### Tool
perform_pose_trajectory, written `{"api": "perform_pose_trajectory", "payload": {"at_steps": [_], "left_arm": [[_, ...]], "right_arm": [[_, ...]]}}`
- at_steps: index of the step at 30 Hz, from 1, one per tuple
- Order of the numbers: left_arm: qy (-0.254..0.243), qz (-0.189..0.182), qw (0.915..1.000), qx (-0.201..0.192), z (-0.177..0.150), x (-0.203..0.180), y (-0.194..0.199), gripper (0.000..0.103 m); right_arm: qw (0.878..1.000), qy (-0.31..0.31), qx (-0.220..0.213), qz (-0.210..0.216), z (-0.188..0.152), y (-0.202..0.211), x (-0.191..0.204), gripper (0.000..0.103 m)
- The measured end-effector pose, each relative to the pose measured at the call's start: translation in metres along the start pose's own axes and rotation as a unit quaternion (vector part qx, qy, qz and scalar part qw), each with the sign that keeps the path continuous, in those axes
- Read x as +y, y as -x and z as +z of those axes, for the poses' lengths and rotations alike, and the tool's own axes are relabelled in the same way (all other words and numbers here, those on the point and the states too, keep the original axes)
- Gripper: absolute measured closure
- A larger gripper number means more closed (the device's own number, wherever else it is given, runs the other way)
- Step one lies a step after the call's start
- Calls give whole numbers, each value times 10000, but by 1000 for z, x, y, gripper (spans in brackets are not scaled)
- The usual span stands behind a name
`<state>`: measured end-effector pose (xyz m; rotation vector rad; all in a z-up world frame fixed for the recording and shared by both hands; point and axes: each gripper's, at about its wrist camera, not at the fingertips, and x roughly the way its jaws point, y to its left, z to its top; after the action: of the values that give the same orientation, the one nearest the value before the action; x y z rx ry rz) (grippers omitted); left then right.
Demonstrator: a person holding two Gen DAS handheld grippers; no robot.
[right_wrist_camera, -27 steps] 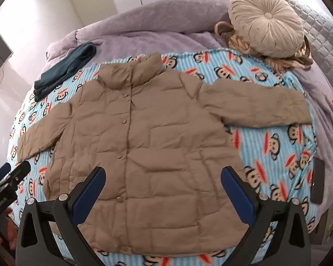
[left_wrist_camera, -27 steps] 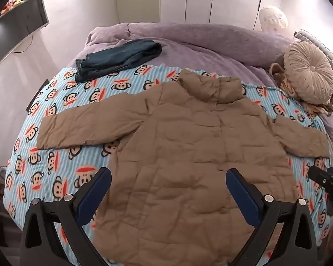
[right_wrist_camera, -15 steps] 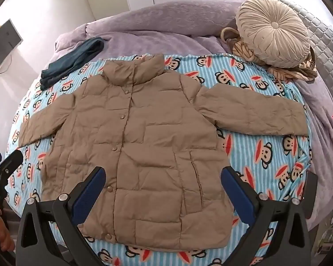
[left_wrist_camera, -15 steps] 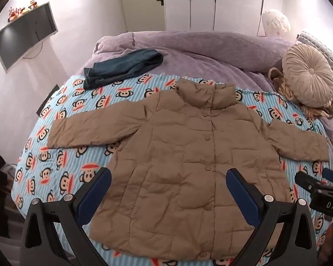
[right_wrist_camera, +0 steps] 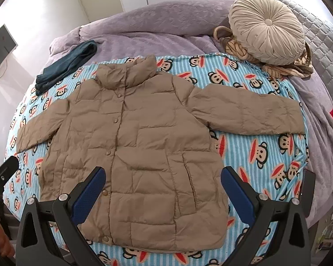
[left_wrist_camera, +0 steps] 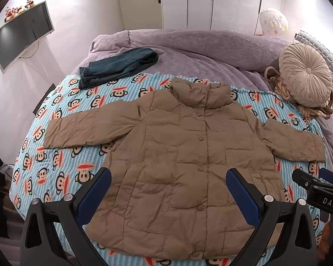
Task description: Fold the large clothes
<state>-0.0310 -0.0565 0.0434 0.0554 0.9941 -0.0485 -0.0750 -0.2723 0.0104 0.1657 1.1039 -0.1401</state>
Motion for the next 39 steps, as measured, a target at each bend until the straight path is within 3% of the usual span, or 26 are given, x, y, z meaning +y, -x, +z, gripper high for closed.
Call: {"api": "perform_pose_trajectory", "payload": {"at_steps": [39], "left_arm": [[-45,98,9999,84,-1,0,-9,0]], "right_arm": [[10000,-12,36,-27,4,-2,0,0]]}}
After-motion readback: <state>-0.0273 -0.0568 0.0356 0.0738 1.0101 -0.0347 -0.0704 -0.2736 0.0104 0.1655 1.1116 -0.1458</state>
